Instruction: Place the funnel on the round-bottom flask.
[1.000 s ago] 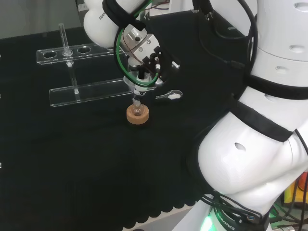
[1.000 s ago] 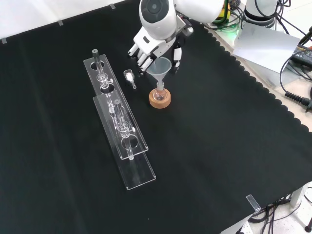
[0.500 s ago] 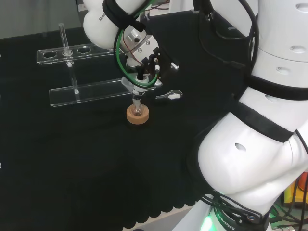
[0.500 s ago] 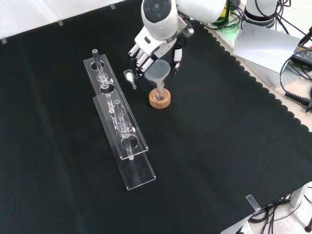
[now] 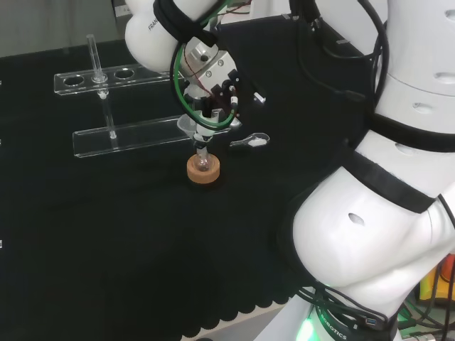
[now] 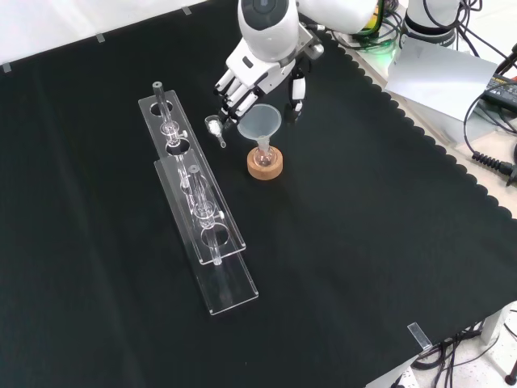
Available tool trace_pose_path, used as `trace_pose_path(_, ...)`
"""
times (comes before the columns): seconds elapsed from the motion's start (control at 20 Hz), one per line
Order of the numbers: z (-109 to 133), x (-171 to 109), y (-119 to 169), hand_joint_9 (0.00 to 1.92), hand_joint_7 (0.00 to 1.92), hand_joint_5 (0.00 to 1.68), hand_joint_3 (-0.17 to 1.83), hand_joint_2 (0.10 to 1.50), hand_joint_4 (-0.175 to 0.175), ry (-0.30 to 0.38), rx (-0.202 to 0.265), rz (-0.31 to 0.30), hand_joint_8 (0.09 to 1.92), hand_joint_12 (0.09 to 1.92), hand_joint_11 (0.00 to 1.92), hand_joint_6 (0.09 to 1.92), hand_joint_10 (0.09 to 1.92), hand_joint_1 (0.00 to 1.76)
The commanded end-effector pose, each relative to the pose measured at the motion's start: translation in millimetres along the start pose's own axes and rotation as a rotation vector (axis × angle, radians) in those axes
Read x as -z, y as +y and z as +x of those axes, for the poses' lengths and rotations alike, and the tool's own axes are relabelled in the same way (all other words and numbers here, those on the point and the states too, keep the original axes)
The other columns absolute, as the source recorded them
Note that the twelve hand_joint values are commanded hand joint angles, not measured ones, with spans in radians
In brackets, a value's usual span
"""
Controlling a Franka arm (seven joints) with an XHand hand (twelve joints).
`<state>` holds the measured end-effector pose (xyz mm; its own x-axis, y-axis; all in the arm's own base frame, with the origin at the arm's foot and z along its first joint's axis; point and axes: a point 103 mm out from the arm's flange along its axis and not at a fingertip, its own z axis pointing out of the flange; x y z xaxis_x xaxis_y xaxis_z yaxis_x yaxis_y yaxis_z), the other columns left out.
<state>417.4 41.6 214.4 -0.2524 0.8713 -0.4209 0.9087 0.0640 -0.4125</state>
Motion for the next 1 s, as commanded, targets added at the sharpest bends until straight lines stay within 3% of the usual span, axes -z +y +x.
trace_pose_path(0.05,-10.4,5.3,-13.5,0.50,0.00,0.12,0.30,0.64,-0.025,0.020,-0.010,-0.055,0.72,1.50,0.20,0.09,0.74,0.53)
trace_pose_path(0.25,-32.8,10.1,-26.9,0.40,0.02,0.12,0.27,0.66,-0.024,0.100,-0.036,-0.069,0.72,1.51,0.19,0.09,0.75,0.52)
trace_pose_path(0.4,-48.7,7.8,-34.8,0.30,0.04,0.14,0.26,0.69,-0.023,0.117,-0.056,-0.094,0.72,1.52,0.19,0.09,0.75,0.55)
trace_pose_path(1.0,-96.1,-16.6,-42.1,0.31,0.08,0.19,0.26,0.72,-0.025,0.259,-0.114,-0.097,0.73,1.52,0.18,0.09,0.76,0.59)
